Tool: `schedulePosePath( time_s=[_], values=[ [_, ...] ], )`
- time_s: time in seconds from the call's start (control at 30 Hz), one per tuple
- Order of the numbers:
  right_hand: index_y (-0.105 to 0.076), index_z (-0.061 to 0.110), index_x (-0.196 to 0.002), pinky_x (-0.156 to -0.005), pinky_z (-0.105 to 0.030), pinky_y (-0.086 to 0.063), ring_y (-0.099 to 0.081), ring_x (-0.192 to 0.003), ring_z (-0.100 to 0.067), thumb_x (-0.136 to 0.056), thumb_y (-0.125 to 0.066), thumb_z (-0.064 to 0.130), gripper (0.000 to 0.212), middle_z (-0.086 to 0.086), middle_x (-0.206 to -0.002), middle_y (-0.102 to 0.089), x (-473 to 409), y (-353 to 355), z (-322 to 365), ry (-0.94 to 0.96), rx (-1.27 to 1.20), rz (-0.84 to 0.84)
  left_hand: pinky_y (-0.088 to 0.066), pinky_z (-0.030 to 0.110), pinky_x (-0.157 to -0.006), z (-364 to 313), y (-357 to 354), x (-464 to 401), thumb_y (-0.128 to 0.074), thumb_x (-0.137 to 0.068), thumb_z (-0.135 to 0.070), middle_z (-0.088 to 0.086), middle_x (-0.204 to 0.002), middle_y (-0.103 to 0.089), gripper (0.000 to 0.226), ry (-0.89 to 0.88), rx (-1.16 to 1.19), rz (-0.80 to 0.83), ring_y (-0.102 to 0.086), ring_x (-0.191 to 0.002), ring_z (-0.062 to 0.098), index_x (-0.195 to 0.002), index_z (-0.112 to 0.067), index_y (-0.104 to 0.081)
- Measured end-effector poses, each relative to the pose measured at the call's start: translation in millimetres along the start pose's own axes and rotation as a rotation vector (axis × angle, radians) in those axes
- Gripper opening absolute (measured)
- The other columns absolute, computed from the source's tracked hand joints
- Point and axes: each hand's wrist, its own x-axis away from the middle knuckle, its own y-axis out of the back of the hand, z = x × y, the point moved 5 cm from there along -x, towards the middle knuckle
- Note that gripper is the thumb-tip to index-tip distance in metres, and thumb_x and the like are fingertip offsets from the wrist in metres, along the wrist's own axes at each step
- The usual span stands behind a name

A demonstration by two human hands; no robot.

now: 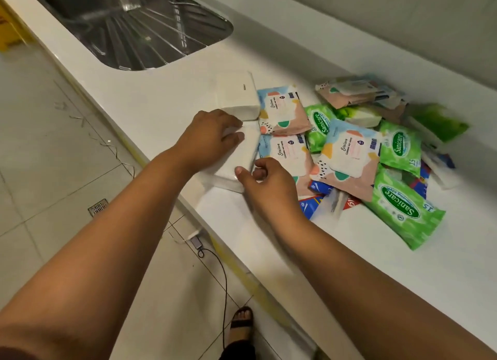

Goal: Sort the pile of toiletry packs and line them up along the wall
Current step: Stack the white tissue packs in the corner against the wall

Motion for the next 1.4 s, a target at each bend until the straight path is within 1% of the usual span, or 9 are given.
schedulePosePath(
  time_s=[0.07, 0.2, 0.33, 0.53, 0.7, 0.87, 1.1, 1.27, 1.4],
  values=[
    [-0.056, 0.020, -0.094, -0.063, -0.020, -0.038, -0.055, -0.079, -0.009, -0.084, -0.067, 0.043, 0.027, 0.008, -0.082, -0.059, 2.4, 1.3, 1.2, 0.019, 0.021, 0.003, -0.031, 0.029, -0.090, 0.6, 1.4, 4.1, -0.053, -0.092, -0.041, 0.000, -0.121, -0.060, 0.030, -0.018, 0.009, -0.003, -0.049, -0.109, 0.030, -0.116, -0.026, -0.063],
    [-0.061, 0.019, -0.106, -0.057, -0.002, -0.034, -0.051, -0.074, 0.004, -0.084, -0.067, 0.045, 0.035, 0.014, -0.083, -0.058, 14.7, 5.3, -2.9, 0.013, 0.051, 0.026, -0.035, 0.030, -0.083, 4.0, 5.7, 17.6, -0.057, -0.089, -0.044, -0.001, -0.111, -0.062, 0.029, 0.000, 0.018, 0.013, -0.049, -0.103, 0.026, -0.112, -0.028, -0.065],
    [-0.063, 0.019, -0.113, -0.069, -0.009, -0.041, -0.056, -0.085, -0.001, -0.086, -0.066, 0.042, 0.036, 0.009, -0.097, -0.064, 32.8, 14.4, -7.9, 0.016, 0.070, 0.050, -0.042, 0.031, -0.081, 4.4, 7.4, 33.9, -0.059, -0.086, -0.049, -0.001, -0.106, -0.060, 0.036, 0.023, 0.020, 0.108, -0.052, -0.098, 0.020, -0.114, -0.027, -0.064],
    [-0.065, 0.022, -0.107, -0.063, 0.001, -0.039, -0.057, -0.081, 0.009, -0.086, -0.068, 0.034, 0.024, 0.018, -0.090, -0.064, 59.4, 33.6, -24.2, -0.045, -0.001, 0.070, -0.042, 0.025, -0.065, -8.7, 0.4, 62.7, -0.062, -0.084, -0.048, -0.005, -0.088, -0.056, 0.027, 0.080, 0.125, 0.264, -0.055, -0.080, 0.013, -0.098, -0.025, -0.063],
    [-0.066, 0.023, -0.107, -0.065, 0.000, -0.041, -0.059, -0.080, 0.008, -0.088, -0.067, 0.029, 0.020, 0.016, -0.091, -0.066, 86.6, 54.6, -41.5, -0.096, -0.027, 0.051, -0.042, 0.022, -0.061, -29.0, -6.8, 90.3, -0.065, -0.082, -0.048, -0.011, -0.098, -0.060, 0.028, 0.129, 0.238, 0.352, -0.060, -0.080, 0.006, -0.101, -0.028, -0.060],
    [-0.067, 0.024, -0.103, -0.065, 0.003, -0.038, -0.057, -0.080, 0.011, -0.087, -0.068, 0.026, 0.016, 0.018, -0.088, -0.065, 113.8, 79.8, -60.3, -0.128, -0.038, -0.028, -0.042, 0.017, -0.066, -55.6, -17.6, 114.6, -0.063, -0.083, -0.046, -0.014, -0.100, -0.061, 0.030, 0.121, 0.295, 0.414, -0.059, -0.083, 0.003, -0.110, -0.032, -0.060],
    [-0.066, 0.026, -0.103, -0.067, 0.001, -0.038, -0.054, -0.089, 0.011, -0.086, -0.068, 0.030, 0.018, 0.016, -0.098, -0.064, 159.3, 127.6, -92.0, -0.154, -0.055, -0.225, -0.051, 0.025, -0.069, -105.7, -41.0, 145.4, -0.067, -0.082, -0.043, -0.009, -0.096, -0.063, 0.031, 0.119, 0.431, 0.438, -0.062, -0.085, 0.008, -0.108, -0.027, -0.063],
    [-0.061, 0.026, -0.114, -0.070, -0.005, -0.040, -0.056, -0.090, 0.006, -0.083, -0.070, 0.035, 0.033, 0.010, -0.107, -0.061, 200.8, 163.9, -114.6, -0.199, -0.091, -0.348, -0.048, 0.024, -0.062, -153.0, -65.5, 168.4, -0.067, -0.083, -0.041, -0.007, -0.095, -0.062, 0.034, 0.096, 0.464, 0.365, -0.062, -0.083, 0.010, -0.110, -0.021, -0.062],
    [-0.054, 0.025, -0.126, -0.063, 0.002, -0.038, -0.053, -0.090, 0.007, -0.081, -0.073, 0.035, 0.051, 0.006, -0.119, -0.057, 232.7, 186.2, -133.8, -0.210, -0.019, -0.415, -0.044, 0.023, -0.062, -192.7, -84.8, 185.7, -0.066, -0.084, -0.040, -0.007, -0.094, -0.062, 0.036, 0.052, 0.463, 0.342, -0.060, -0.082, 0.010, -0.112, -0.018, -0.062]
  ],
)
